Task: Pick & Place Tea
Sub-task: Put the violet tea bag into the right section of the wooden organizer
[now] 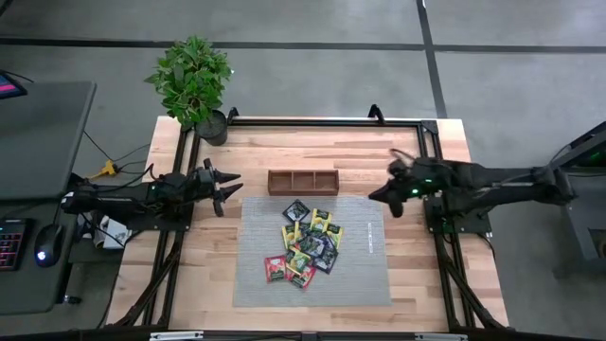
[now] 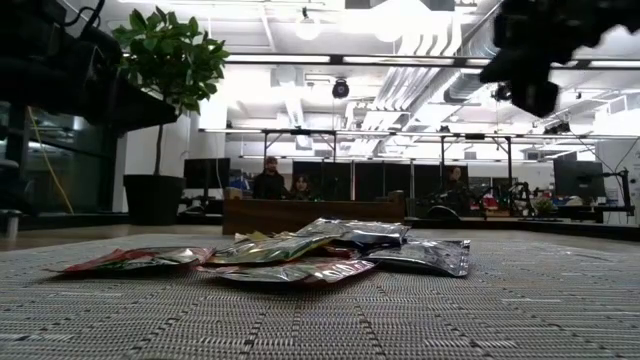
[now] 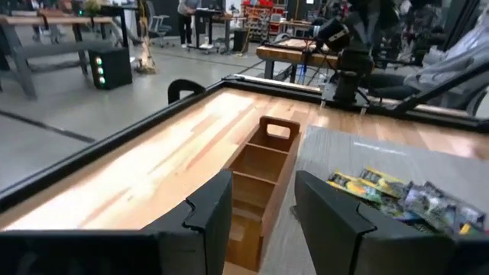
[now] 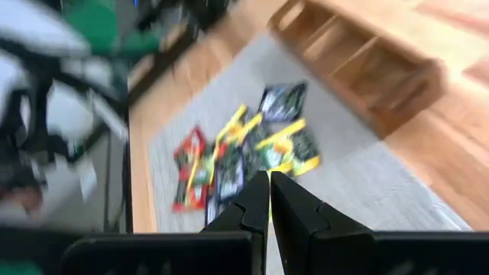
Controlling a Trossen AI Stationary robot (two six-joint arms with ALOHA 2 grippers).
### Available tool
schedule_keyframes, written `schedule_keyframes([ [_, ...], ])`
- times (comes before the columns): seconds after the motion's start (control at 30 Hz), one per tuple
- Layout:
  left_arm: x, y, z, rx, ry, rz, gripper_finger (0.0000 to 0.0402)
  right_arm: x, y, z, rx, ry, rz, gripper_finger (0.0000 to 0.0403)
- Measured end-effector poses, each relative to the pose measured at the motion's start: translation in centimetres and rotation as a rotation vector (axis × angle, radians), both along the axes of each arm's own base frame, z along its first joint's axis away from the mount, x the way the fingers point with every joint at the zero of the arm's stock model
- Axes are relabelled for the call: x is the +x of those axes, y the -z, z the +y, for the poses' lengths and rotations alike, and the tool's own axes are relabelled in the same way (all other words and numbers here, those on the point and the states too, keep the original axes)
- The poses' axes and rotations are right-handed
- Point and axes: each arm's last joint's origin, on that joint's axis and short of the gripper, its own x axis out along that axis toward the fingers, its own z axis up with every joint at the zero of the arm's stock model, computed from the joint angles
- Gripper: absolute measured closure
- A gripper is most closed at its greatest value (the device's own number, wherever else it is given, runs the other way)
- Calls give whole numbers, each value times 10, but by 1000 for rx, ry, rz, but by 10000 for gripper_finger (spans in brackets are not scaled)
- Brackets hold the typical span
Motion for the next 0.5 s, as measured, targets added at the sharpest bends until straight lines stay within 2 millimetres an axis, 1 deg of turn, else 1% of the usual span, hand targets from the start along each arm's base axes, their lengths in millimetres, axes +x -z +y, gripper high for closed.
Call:
schedule_keyframes([
  [0.1,0,0,0,-50,-4,-18,261,30,-5,0,-35,-120,60,390],
  [0.17,0,0,0,-86,-8,-30,261,50,-5,3,-64,-190,96,390],
  [0.3,0,1,0,-164,1,-49,261,88,9,12,-108,-280,200,391],
  [0.43,1,1,-3,-201,88,-45,261,120,25,29,-143,-331,283,391],
  [0.5,2,3,-4,-200,135,-27,261,132,30,38,-168,-338,311,392],
])
